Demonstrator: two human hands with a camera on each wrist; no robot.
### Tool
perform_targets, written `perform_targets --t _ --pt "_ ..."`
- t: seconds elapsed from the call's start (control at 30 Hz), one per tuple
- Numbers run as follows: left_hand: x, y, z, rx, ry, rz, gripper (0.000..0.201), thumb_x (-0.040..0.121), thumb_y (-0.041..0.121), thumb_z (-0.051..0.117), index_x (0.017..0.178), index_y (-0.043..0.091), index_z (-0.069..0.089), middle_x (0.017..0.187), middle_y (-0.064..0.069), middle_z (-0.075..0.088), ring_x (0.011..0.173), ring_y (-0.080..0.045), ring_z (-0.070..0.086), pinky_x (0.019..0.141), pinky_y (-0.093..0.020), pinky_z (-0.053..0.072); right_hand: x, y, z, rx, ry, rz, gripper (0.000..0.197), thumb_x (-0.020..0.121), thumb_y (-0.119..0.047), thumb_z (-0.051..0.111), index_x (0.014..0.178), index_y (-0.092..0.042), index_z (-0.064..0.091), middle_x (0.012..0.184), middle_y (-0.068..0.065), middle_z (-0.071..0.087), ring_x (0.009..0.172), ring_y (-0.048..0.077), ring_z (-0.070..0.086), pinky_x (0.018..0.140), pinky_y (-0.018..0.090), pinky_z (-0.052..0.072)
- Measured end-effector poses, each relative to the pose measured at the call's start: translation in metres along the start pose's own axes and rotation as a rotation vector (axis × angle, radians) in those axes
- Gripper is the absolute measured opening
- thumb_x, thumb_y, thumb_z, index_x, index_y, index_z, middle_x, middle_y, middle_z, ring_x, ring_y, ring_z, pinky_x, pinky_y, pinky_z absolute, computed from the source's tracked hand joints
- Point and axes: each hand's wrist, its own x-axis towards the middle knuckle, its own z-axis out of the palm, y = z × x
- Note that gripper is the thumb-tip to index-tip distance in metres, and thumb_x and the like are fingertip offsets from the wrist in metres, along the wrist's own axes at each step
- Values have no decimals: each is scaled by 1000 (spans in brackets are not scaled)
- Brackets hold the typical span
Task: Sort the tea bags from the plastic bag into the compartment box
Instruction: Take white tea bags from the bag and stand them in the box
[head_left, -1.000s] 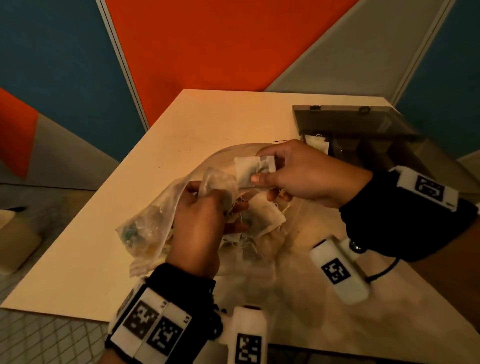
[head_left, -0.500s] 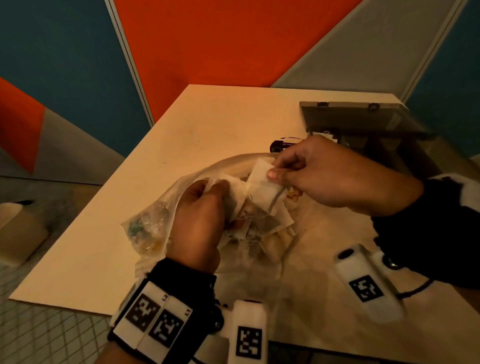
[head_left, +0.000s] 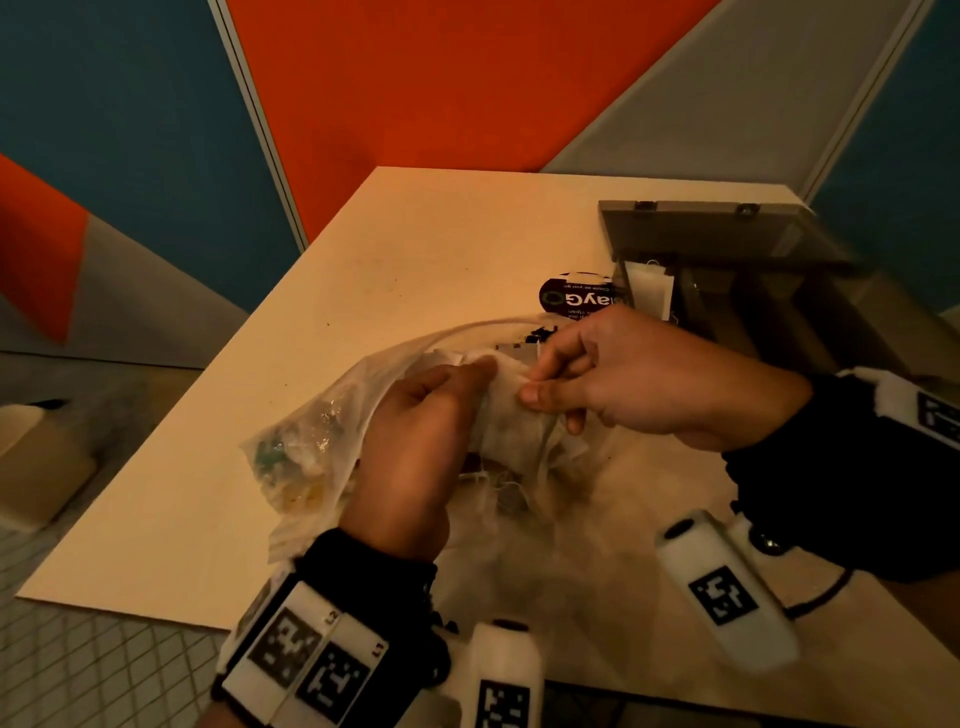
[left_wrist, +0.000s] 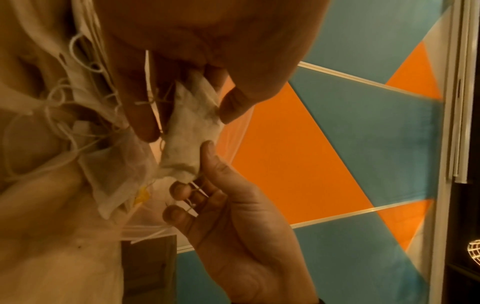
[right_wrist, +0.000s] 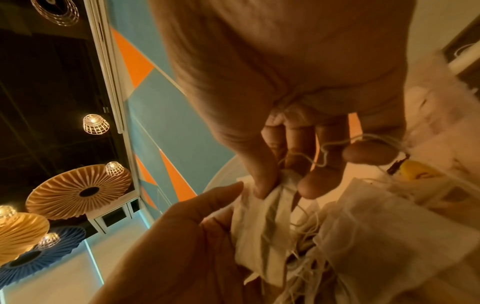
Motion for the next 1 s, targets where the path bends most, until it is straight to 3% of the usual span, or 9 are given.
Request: perform_targets --t 0.23,0.47,0.6,0.73,0.83,0.93,1.0 --pt "-5 -5 -4 99 -103 46 16 92 16 62 92 7 75 80 -12 76 69 -23 71 63 -40 60 0 6 -5 46 37 0 7 85 -20 72 79 -16 73 57 -10 67 55 8 60 42 11 39" --pt "-2 -1 -8 96 -104 1 13 92 14 61 90 11 74 76 -4 76 62 -14 71 54 -29 59 -6 11 -22 -79 61 15 8 86 -15 70 83 -9 74 70 3 73 47 -2 55 42 9 40" --pt "-2 1 -6 29 -111 -54 12 89 14 63 87 15 75 76 3 76 64 -9 71 54 -25 57 -4 21 -24 -253 82 57 7 85 -21 72 80 -17 75 68 -2 73 57 6 60 63 26 54" --pt "-3 2 -5 -25 -91 -88 11 83 13 66 81 17 77 87 5 77 85 -18 70 72 -34 57 -7 32 -32 -413 38 137 8 86 -22 71 81 -18 76 66 -5 72 58 4 61 58 22 48" --pt "-3 3 -8 -41 -97 -96 16 80 14 65 74 20 79 89 6 77 94 -22 67 79 -38 55 -13 34 -45 -459 27 198 7 86 -20 71 80 -20 75 68 -4 72 65 8 64 58 22 46" --pt "-5 2 -9 -50 -132 -110 18 76 17 66 87 21 79 101 2 75 104 -27 65 93 -47 51 -21 31 -61 -557 87 214 10 87 -16 69 79 -19 74 73 -6 71 75 7 64 58 19 41" --pt "-5 1 -9 -58 -155 -114 29 71 19 65 98 16 76 110 -4 73 109 -31 62 98 -52 46 -28 24 -71 -615 102 189 14 88 -15 68 81 -27 70 81 -12 68 77 3 62 57 15 40"
